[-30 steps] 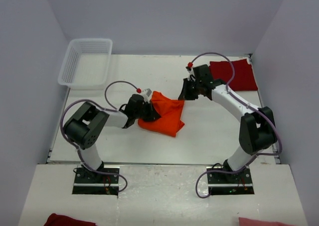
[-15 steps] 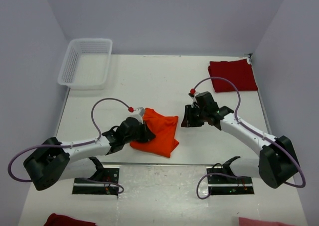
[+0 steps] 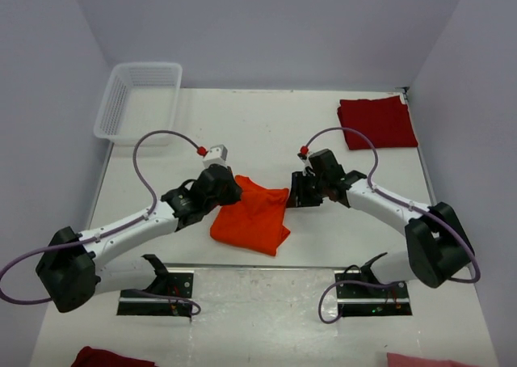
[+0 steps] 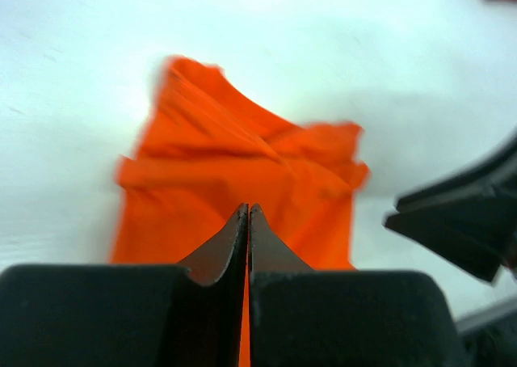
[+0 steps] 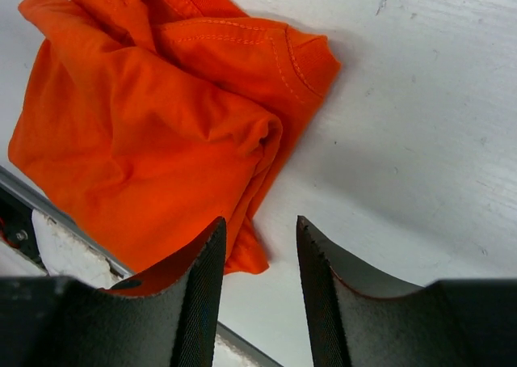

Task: Fold and stack the t-shirts
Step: Fold the long partially folded tshirt into a neat square

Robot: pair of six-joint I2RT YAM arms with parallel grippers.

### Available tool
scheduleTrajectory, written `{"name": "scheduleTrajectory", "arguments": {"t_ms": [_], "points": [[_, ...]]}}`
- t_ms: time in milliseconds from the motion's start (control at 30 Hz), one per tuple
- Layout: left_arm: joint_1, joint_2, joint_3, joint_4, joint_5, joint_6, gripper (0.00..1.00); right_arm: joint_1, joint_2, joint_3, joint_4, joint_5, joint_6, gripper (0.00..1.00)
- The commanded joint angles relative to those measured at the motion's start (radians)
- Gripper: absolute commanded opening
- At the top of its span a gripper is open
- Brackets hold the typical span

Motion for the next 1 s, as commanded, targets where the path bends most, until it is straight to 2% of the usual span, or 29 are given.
{"name": "scheduleTrajectory", "arguments": {"t_ms": [0, 100, 200, 433, 567, 967], "points": [[0.131, 0.027, 0.037, -0.081, 0.012, 0.100, 0.00, 0.002, 0.054, 0.072, 0.064, -0.047, 0.014, 0.41], [0.197, 0.043, 0.052, -0.078, 0.026, 0.156, 0.00, 0.003, 0.095, 0.109, 0.073, -0.052, 0.013, 0.41], [0.218, 0.052, 0.048, -0.061, 0.054, 0.172, 0.00, 0.003, 0.135, 0.132, 0.077, -0.063, 0.013, 0.39], [0.226, 0.060, 0.000, -0.030, 0.088, 0.180, 0.00, 0.002, 0.210, 0.180, 0.085, -0.072, 0.014, 0.31], [0.237, 0.021, -0.003, -0.047, 0.089, 0.195, 0.00, 0.002, 0.229, 0.180, 0.100, -0.076, 0.019, 0.30], [0.265, -0.052, -0.021, -0.084, 0.092, 0.229, 0.00, 0.005, 0.183, 0.140, 0.093, -0.044, 0.025, 0.30]]}}
